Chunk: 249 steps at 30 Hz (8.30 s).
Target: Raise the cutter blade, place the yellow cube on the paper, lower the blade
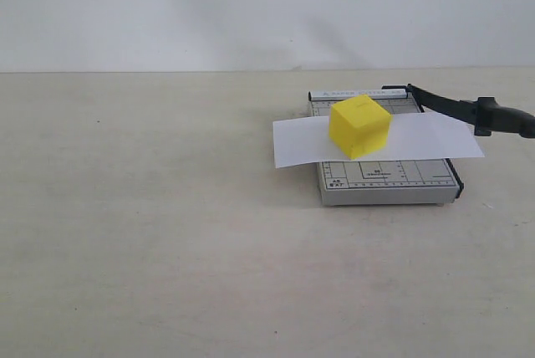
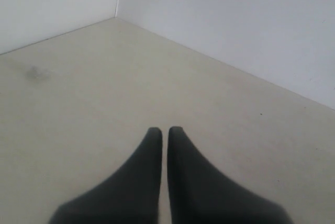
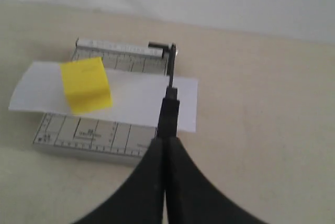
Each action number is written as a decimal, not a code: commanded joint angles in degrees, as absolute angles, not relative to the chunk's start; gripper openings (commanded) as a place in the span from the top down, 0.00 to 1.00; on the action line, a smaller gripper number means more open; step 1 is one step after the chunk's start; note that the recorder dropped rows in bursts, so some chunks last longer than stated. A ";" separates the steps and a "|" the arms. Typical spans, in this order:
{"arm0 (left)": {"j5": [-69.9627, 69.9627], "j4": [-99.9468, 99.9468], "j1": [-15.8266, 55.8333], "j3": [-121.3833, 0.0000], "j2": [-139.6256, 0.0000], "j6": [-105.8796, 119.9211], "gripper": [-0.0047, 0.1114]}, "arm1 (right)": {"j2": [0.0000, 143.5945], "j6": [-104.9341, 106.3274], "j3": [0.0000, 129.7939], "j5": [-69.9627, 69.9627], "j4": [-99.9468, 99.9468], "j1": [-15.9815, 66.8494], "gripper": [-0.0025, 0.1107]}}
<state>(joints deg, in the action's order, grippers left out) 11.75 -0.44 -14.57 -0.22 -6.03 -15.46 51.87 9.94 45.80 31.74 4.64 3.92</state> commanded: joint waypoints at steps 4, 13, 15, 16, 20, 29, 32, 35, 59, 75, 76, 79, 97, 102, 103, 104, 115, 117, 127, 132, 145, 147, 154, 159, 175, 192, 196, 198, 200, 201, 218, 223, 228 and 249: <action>10.90 0.00 -14.63 0.00 -5.41 -15.68 0.92 | 66.55 11.14 64.31 56.85 0.92 3.99 0.84; 10.90 0.00 -14.63 0.00 -5.41 -15.42 0.92 | 75.05 5.90 66.75 56.84 1.74 3.99 0.56; 10.90 0.00 -14.63 0.00 -5.41 -15.42 0.92 | 76.48 5.48 66.75 56.04 2.50 3.99 0.56; 10.90 0.00 -14.63 0.00 -5.41 -15.42 0.92 | 77.22 5.48 66.64 55.36 3.12 3.99 0.56; 10.90 0.00 -14.63 0.00 -5.31 -15.44 0.92 | 79.86 5.48 66.64 53.35 3.50 3.99 0.56; 10.97 0.00 -14.63 0.00 -5.32 -15.44 0.92 | 81.32 5.41 66.64 52.80 3.50 3.99 0.86; 10.97 0.00 -14.63 0.00 -5.32 -15.44 0.92 | 81.32 5.53 66.64 52.43 3.39 3.99 0.98; 10.97 0.00 -14.63 0.00 -5.32 -15.44 0.92 | 81.46 6.27 66.64 51.00 3.39 3.99 0.98; 10.76 0.00 -14.63 0.00 -5.32 -15.44 0.92 | 85.87 7.02 65.84 48.81 3.34 3.99 0.62; 10.76 0.00 -14.63 0.00 -5.32 -15.44 0.92 | 83.76 5.40 63.20 40.48 3.50 3.99 0.57; 10.76 0.00 -14.63 0.00 -5.32 -15.44 0.92 | 82.38 6.96 61.56 37.05 6.27 3.99 0.57; 10.76 0.00 -14.63 0.00 -5.32 -15.44 0.92 | 76.79 12.52 55.08 25.07 15.04 3.99 0.57; 10.76 0.00 -14.63 0.00 -5.32 -15.44 0.92 | 66.49 17.59 30.65 2.44 18.12 3.99 0.58; 10.76 0.00 -14.63 0.00 -5.32 -15.44 0.92 | 66.49 17.59 30.65 1.90 18.12 3.99 0.81; 10.76 0.00 -14.63 0.00 -5.32 -15.44 0.92 | 66.49 17.59 30.65 1.90 18.12 3.99 0.89; 10.76 0.00 -14.63 0.00 -5.32 -15.44 0.92 | 66.49 17.59 30.65 1.90 18.12 3.99 0.98; 10.76 0.00 -14.63 0.00 -5.32 -15.44 0.92 | 66.49 17.48 30.48 5.76 18.12 3.99 0.98; 10.76 0.00 -14.63 0.00 -5.32 -15.44 0.92 | 66.49 17.48 29.59 5.64 18.12 3.99 0.98; 10.76 0.00 -14.63 0.00 -5.32 -15.44 0.92 | 66.49 18.14 21.31 0.47 18.12 3.99 0.98; 10.76 0.00 -14.63 0.00 -5.32 -15.44 0.92 | 67.20 18.59 19.81 0.37 18.12 3.99 0.98; 10.76 0.00 -14.63 0.00 -5.32 -15.44 0.92 | 80.55 18.57 18.82 -3.85 18.12 3.99 0.98; 10.76 0.00 -14.63 0.00 -5.32 -15.44 0.92 | 80.55 18.46 18.82 -4.45 18.12 3.99 0.98; 10.76 0.00 -14.63 0.00 -5.32 -15.44 0.92 | 80.55 17.94 18.82 -5.50 18.12 3.99 0.86; 10.76 0.00 -14.63 0.00 -5.32 -15.44 0.92 | 80.55 17.94 18.82 -5.72 18.11 3.99 0.61; 10.76 0.00 -14.63 0.00 -5.32 -15.44 0.92 | 69.67 18.16 24.19 5.91 18.11 3.99 0.60; 10.76 0.00 -14.63 0.00 -5.32 -15.44 0.92 | 11.74 13.44 17.81 20.74 21.82 3.99 0.98; 10.76 0.00 -14.63 0.00 -5.32 -15.44 0.92 | 3.86 13.53 17.68 21.51 21.69 3.99 0.98; 10.76 0.00 -14.63 0.00 -5.32 -15.44 0.92 | 1.19 13.71 17.68 21.67 21.34 3.99 0.98; 10.76 0.00 -14.63 0.00 -5.32 -15.44 0.92 | 0.00 13.49 17.68 21.43 20.40 3.99 0.98; 10.76 0.00 -14.63 0.00 -5.32 -15.44 0.92 | 0.00 14.03 17.68 21.29 19.81 3.99 0.98; 10.76 0.00 -14.63 0.00 -5.32 -15.44 0.92 | 0.00 -5.65 1.81 18.29 -7.78 3.15 0.98; 10.76 0.00 -14.63 0.00 -5.32 -15.44 0.92 | 0.00 1.75 0.00 18.20 1.36 0.23 0.98; 10.76 0.00 -14.63 0.00 -5.32 -15.44 0.92 | 0.00 4.04 0.00 18.60 1.53 -2.86 0.98; 10.76 0.00 -14.63 0.00 -5.32 -15.44 0.92 | 0.00 3.60 0.00 19.06 0.63 -2.86 0.98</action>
